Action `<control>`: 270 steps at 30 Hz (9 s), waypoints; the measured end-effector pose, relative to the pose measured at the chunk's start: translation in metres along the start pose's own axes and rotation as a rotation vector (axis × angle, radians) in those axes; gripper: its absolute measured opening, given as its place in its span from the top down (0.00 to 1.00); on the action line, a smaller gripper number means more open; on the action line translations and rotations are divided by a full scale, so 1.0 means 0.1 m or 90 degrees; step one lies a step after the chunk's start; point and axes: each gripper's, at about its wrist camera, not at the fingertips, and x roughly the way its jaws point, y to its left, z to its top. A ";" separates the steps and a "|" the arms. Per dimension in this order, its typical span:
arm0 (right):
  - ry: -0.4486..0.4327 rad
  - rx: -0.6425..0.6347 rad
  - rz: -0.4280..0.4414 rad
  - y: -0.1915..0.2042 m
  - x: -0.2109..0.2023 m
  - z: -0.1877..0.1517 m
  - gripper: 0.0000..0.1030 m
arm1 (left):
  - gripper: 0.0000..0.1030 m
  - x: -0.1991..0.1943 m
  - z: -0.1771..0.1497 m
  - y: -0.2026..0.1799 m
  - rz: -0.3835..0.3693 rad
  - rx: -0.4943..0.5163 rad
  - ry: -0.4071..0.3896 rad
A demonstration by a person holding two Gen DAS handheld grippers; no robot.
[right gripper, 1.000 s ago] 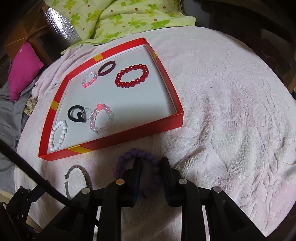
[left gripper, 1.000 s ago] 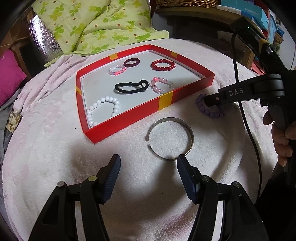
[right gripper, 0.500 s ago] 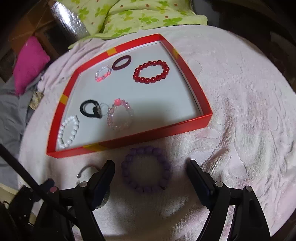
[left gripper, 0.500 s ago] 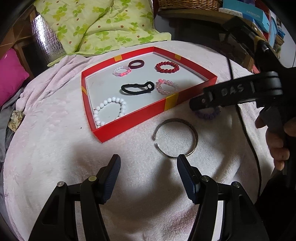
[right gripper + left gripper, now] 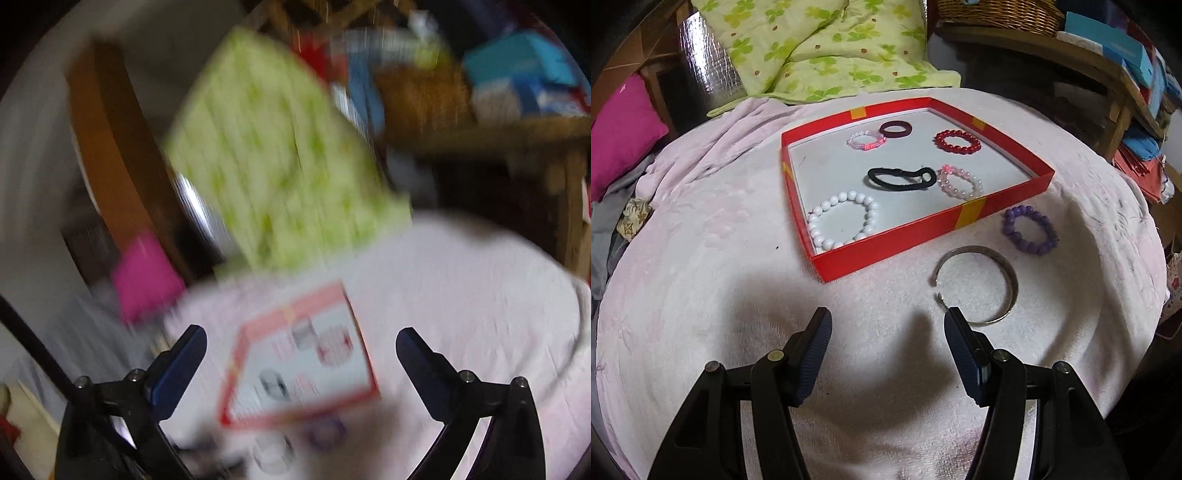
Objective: Organize jewelry
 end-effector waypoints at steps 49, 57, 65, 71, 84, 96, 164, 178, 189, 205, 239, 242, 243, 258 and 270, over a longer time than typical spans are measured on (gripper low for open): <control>0.496 -0.206 -0.167 -0.28 1.43 -1.26 0.90 | 0.29 0.29 0.18 -0.50 -0.086 -0.007 0.029; 0.500 -0.175 -0.162 -0.34 1.43 -1.24 0.90 | 0.29 0.32 0.19 -0.50 -0.074 -0.011 0.024; 0.500 -0.171 -0.162 -0.34 1.43 -1.25 0.90 | 0.29 0.33 0.20 -0.51 -0.075 -0.014 0.017; 0.500 -0.165 -0.161 -0.35 1.43 -1.24 0.90 | 0.35 0.36 0.22 -0.50 -0.079 -0.016 0.007; 0.497 -0.161 -0.157 -0.35 1.41 -1.22 0.90 | 0.39 0.34 0.19 -0.44 -0.091 -0.001 -0.008; 0.460 -0.105 -0.090 -0.28 1.25 -1.03 0.90 | 0.39 0.00 0.18 -0.26 -0.114 -0.014 -0.044; 0.372 -0.080 -0.099 0.02 1.55 -0.66 0.45 | 0.23 -0.14 0.67 0.29 0.058 -0.101 -0.069; 0.304 -0.222 -0.192 0.51 0.87 -0.91 0.41 | 0.11 -0.85 0.22 0.27 0.148 -0.131 -0.164; 0.292 -0.228 -0.183 0.61 0.89 -0.92 0.41 | 0.11 -0.77 0.19 0.31 0.167 -0.131 -0.157; 0.291 -0.221 -0.188 0.52 0.84 -0.86 0.41 | 0.11 -0.68 0.22 0.20 0.173 -0.135 -0.141; 0.294 -0.221 -0.194 0.46 0.85 -0.85 0.40 | 0.11 -0.62 0.26 0.14 0.161 -0.128 -0.128; 0.297 -0.222 -0.195 0.45 0.86 -0.86 0.40 | 0.11 -0.61 0.25 0.14 0.162 -0.129 -0.127; 0.297 -0.222 -0.195 0.46 0.86 -0.86 0.40 | 0.11 -0.62 0.25 0.14 0.161 -0.130 -0.127; 0.302 -0.214 -0.197 0.44 0.87 -0.86 0.40 | 0.11 -0.59 0.25 0.14 0.160 -0.126 -0.120; 0.310 -0.211 -0.198 0.41 0.88 -0.89 0.40 | 0.11 -0.57 0.24 0.12 0.157 -0.123 -0.115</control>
